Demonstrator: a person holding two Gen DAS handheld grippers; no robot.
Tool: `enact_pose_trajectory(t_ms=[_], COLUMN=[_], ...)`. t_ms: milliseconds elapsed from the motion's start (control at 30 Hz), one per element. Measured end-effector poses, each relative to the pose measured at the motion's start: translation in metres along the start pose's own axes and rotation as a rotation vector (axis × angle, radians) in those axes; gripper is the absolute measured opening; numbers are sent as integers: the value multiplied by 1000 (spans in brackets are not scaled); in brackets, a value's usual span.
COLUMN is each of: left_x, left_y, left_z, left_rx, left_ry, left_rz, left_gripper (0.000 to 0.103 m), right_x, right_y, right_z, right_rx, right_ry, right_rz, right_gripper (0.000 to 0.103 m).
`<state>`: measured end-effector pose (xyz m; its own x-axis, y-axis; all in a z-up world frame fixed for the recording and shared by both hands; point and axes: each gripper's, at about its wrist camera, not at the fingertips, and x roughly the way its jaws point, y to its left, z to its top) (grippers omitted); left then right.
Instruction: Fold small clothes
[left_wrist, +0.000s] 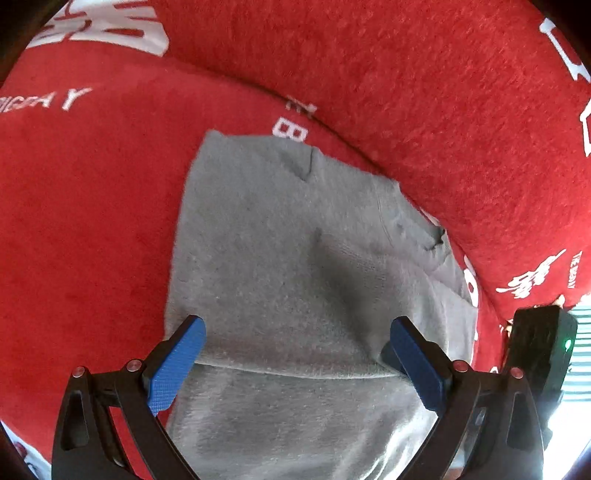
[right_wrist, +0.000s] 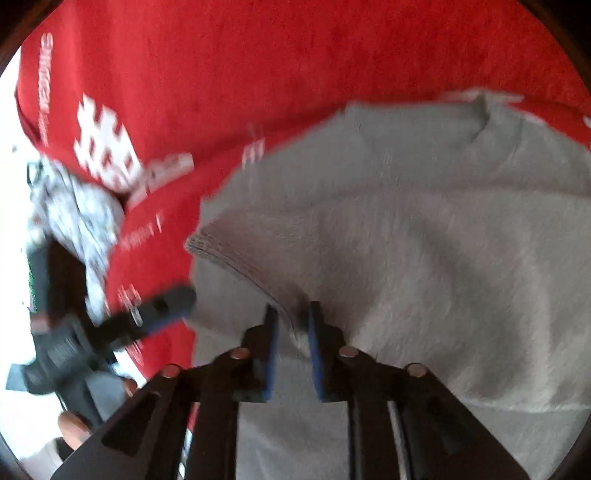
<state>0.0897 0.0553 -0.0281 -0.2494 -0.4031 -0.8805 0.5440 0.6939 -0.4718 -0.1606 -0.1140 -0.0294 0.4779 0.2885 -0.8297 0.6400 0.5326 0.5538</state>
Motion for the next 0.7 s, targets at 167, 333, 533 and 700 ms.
enact_pose_trajectory(t_ms=[167,333,533,700], left_x=[14,28,39,40], left_y=[-11,-29,-51,-56], left_z=[1,1,4,7], left_rx=[38,70,118,142], left_ry=[30,67,71,70], left_rz=[16,26,132,198], left_gripper=[101,100,99,20], right_x=[-35,-90,-123,-130], right_y=[-49,-134,-208,-220], right_z=[-36,-83,-111,-100], right_rx=[156,465,769,792], right_ry=[-32,-140,-303,-349], right_rz=[39,50,129,135], right_gripper=[45,45,45,22])
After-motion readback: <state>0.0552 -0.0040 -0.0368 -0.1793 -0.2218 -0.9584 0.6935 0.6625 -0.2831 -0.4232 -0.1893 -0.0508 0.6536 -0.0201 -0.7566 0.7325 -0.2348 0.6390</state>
